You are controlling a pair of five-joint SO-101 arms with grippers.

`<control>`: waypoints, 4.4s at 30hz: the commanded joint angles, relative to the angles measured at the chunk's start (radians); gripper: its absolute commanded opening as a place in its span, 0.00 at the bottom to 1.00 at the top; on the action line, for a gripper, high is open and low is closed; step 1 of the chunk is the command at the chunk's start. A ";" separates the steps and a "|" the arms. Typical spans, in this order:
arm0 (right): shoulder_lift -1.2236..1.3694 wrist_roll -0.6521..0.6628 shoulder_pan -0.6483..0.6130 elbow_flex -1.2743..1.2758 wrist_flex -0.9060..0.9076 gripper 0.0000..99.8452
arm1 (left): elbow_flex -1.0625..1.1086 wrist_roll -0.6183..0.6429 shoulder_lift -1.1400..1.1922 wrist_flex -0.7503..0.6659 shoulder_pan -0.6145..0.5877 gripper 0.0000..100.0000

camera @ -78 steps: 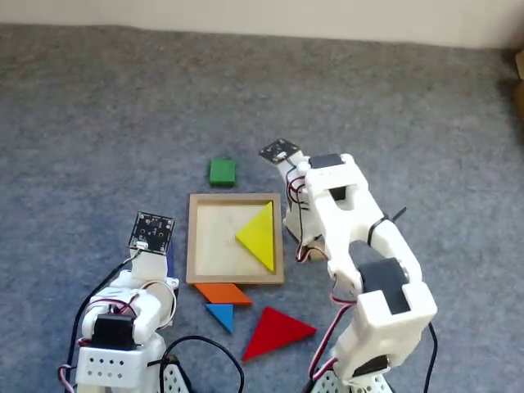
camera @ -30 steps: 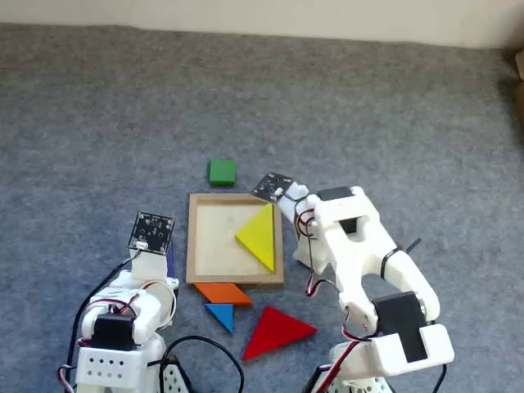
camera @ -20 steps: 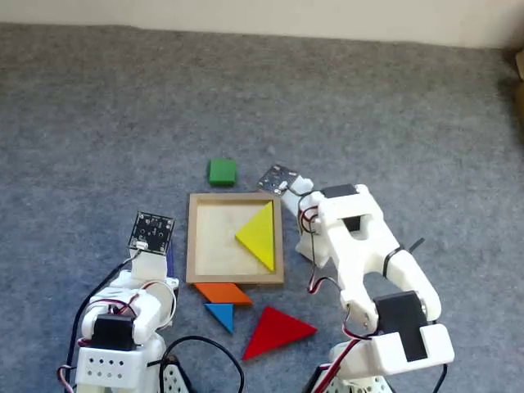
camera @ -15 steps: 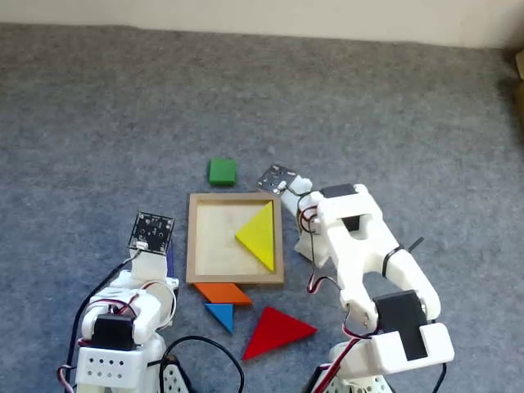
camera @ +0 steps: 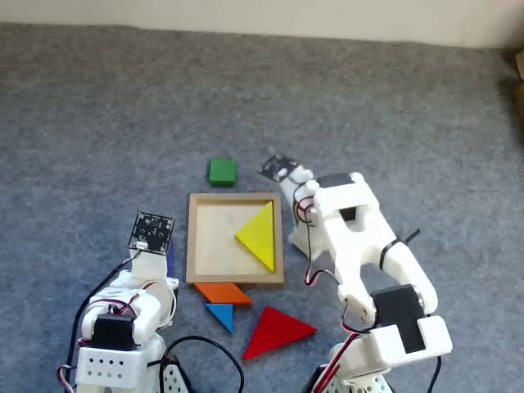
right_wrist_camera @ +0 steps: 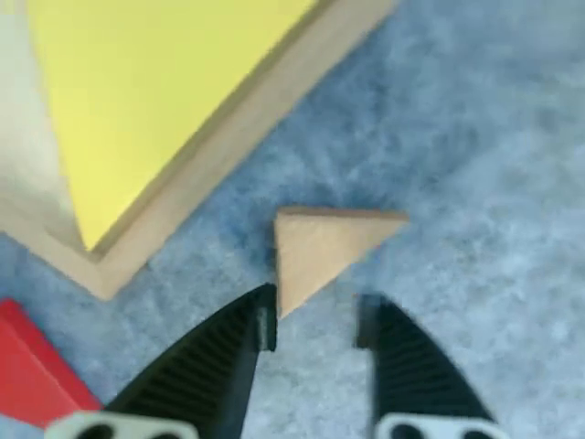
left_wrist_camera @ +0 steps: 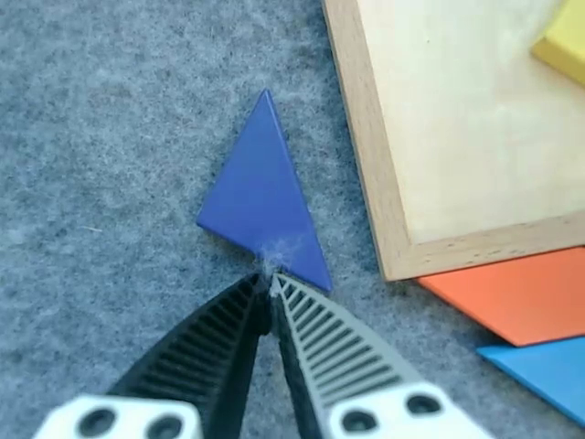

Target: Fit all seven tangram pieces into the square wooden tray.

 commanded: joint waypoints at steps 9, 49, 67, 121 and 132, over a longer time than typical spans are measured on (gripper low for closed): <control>-0.018 -0.390 -0.131 -0.107 -0.039 0.23 | 0.021 -0.005 -0.041 0.003 0.007 0.00; -0.140 -0.204 -0.087 -0.061 -0.125 0.07 | 0.021 -0.005 -0.041 0.003 0.007 0.00; 0.131 0.071 -0.328 -0.403 -0.125 0.07 | 0.021 -0.005 -0.041 0.003 0.007 0.00; 0.338 -0.104 -0.170 -0.487 -0.136 0.02 | 0.021 -0.005 -0.041 0.003 0.007 0.00; 0.162 -0.112 -0.173 -0.650 0.153 0.02 | 0.021 -0.005 -0.041 0.003 0.007 0.00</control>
